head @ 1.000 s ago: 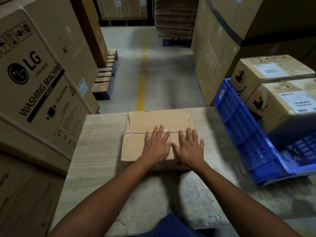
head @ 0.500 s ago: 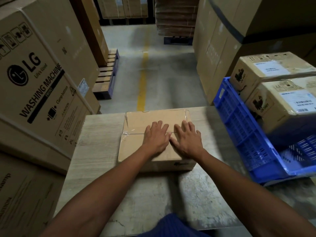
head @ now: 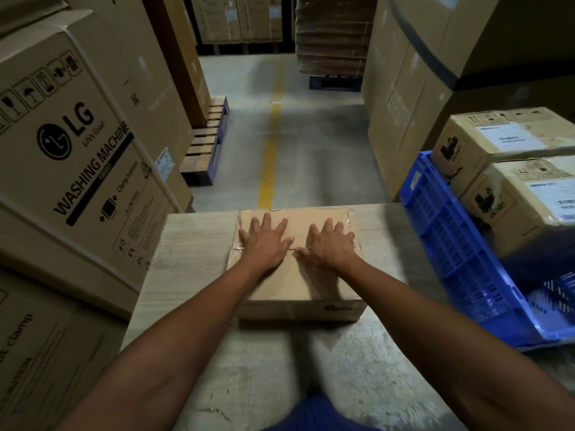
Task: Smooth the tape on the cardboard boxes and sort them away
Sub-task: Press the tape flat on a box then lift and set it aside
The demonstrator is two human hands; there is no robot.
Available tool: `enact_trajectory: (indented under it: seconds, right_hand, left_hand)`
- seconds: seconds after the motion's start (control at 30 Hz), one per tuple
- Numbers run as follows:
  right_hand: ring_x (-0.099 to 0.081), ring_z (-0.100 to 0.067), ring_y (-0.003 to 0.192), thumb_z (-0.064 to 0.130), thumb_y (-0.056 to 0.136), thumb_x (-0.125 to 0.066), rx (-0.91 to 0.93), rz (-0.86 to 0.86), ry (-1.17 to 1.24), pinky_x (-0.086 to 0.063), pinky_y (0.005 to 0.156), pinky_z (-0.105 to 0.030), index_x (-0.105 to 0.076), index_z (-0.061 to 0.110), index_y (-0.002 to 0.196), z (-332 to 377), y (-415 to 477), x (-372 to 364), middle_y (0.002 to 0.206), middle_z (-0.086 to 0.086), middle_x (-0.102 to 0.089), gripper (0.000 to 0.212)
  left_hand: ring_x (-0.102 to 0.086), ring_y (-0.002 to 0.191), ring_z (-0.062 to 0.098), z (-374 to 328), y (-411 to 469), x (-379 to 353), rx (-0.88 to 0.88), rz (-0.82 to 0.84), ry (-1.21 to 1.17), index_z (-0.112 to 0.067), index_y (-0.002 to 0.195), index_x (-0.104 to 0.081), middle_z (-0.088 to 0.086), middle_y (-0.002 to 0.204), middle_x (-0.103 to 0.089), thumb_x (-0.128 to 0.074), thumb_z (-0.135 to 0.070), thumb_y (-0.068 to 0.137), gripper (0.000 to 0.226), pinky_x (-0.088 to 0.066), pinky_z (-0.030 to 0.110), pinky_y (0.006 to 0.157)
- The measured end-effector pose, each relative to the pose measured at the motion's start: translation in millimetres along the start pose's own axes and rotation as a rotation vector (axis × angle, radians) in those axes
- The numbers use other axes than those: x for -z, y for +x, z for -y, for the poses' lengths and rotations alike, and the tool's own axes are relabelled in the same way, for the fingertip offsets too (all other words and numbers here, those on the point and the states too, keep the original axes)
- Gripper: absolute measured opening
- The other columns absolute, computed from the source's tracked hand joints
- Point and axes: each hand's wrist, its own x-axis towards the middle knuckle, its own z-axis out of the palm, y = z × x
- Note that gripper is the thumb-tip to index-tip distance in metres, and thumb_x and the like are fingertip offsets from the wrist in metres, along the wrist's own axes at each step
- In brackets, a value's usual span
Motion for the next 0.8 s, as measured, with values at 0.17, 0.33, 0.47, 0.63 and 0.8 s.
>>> enact_trajectory:
  seconds: [0.17, 0.33, 0.47, 0.63, 0.8]
  right_hand:
    - [0.012, -0.039, 0.153, 0.074, 0.096, -0.024, 0.13, 0.035, -0.018, -0.007, 0.117, -0.069, 0.001, 0.035, 0.16, 23.8, 0.5, -15.7, 0.168, -0.011, 0.012, 0.08]
    - [0.006, -0.04, 0.154, 0.078, 0.089, -0.039, 0.165, 0.07, 0.011, -0.009, 0.114, -0.072, -0.007, 0.036, 0.16, 16.7, 4.0, -5.9, 0.169, -0.012, 0.008, 0.088]
    - [0.011, -0.04, 0.153, 0.082, 0.09, -0.019, 0.208, -0.087, -0.027, -0.003, 0.115, -0.073, -0.002, 0.038, 0.159, 6.6, -22.3, -32.1, 0.168, -0.013, 0.01, 0.083]
    - [0.013, -0.046, 0.151, 0.087, 0.085, -0.027, -0.051, -0.138, 0.125, 0.001, 0.11, -0.077, -0.015, 0.035, 0.157, 8.1, -27.6, -36.5, 0.166, -0.021, 0.009, 0.089]
    - [-0.031, -0.047, 0.142, 0.055, 0.091, -0.063, -0.376, -0.274, 0.615, -0.034, 0.113, -0.057, -0.052, 0.018, 0.13, -18.5, -28.5, -27.7, 0.158, -0.028, -0.028, 0.055]
  left_hand:
    - [0.009, 0.153, 0.035, 23.4, -8.5, -11.6, 0.002, 0.003, -0.007, -0.04, 0.158, -0.001, 0.008, 0.167, 0.01, -0.023, -0.066, 0.099, 0.068, 0.001, 0.064, 0.118]
    - [0.008, 0.154, 0.031, 40.0, -10.7, -6.0, -0.041, -0.012, -0.089, -0.037, 0.159, -0.004, 0.007, 0.168, 0.004, -0.032, -0.069, 0.096, 0.076, -0.003, 0.061, 0.121]
    - [0.006, 0.154, 0.031, 40.8, -31.4, -23.7, 0.101, -0.154, -0.219, -0.032, 0.159, -0.004, 0.011, 0.167, 0.008, -0.039, -0.073, 0.092, 0.087, -0.013, 0.057, 0.12]
    - [-0.026, 0.148, 0.035, 42.1, -31.4, -8.7, 0.267, -0.16, -0.458, -0.025, 0.16, -0.007, 0.012, 0.167, -0.005, -0.055, -0.059, 0.093, 0.089, -0.037, 0.049, 0.11]
    - [-0.054, 0.125, 0.039, 52.3, -22.5, 0.4, 0.443, -0.116, -0.751, -0.013, 0.15, -0.035, 0.018, 0.142, -0.054, -0.061, -0.044, 0.094, 0.069, -0.047, 0.044, 0.1]
